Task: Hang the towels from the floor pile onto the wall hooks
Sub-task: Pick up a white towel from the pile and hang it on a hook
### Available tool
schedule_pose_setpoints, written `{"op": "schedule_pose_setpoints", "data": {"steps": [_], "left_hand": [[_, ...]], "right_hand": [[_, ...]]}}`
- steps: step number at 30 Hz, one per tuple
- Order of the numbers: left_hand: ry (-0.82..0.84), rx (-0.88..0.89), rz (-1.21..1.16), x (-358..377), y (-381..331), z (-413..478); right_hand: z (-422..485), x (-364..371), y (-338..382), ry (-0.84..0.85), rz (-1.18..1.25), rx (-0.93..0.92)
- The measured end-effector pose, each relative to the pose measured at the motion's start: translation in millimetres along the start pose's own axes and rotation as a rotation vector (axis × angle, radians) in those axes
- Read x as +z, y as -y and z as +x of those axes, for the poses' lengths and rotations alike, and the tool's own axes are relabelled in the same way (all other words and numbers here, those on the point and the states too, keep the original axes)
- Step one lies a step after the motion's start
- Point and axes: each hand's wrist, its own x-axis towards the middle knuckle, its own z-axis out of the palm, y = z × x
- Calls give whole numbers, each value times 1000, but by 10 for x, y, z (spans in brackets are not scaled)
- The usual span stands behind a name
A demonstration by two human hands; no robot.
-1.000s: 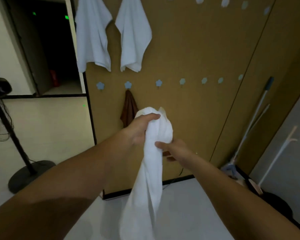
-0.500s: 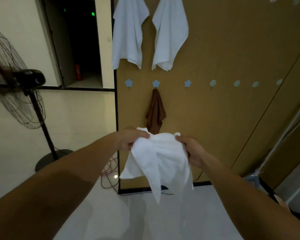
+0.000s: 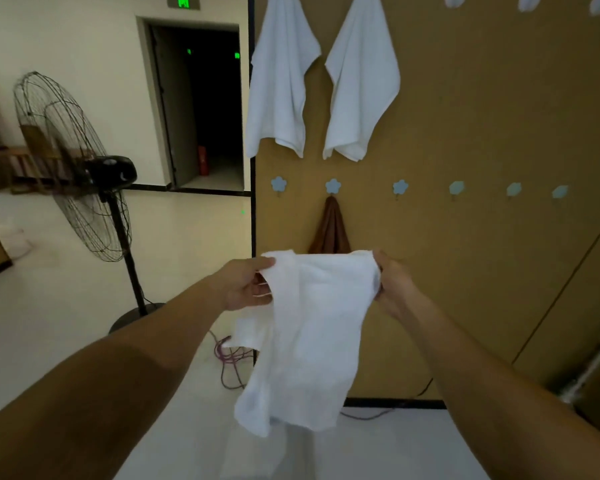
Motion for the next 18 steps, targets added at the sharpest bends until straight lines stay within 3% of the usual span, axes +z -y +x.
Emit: {"op": "schedule_pose_setpoints", "data": {"steps": [2,5,7,9,11,13,18], "left_hand": [[-116,62,5,-101,-167,-50],[-271,129,26,-225,-304,-75],[-325,156,133,-248,-348,-49],[-345,166,333,-233,-388,-9],[-343,165,485,-204,-435,3],[-306,111,560,-178,-503,-1],[-109,-213,522,-257,-657,-95]], "right_hand": [[169,-112,18,-152,-69,-17],[295,-257,-87,-248,-423,-126],[325,-338,-148,-192,-620,-169],[331,-420,-113,-32,-673,-160],[327,-475,-77,190,-709,-100],[376,-534,-93,304,-778,10],[567,-741,-272,189,-797,132]]}}
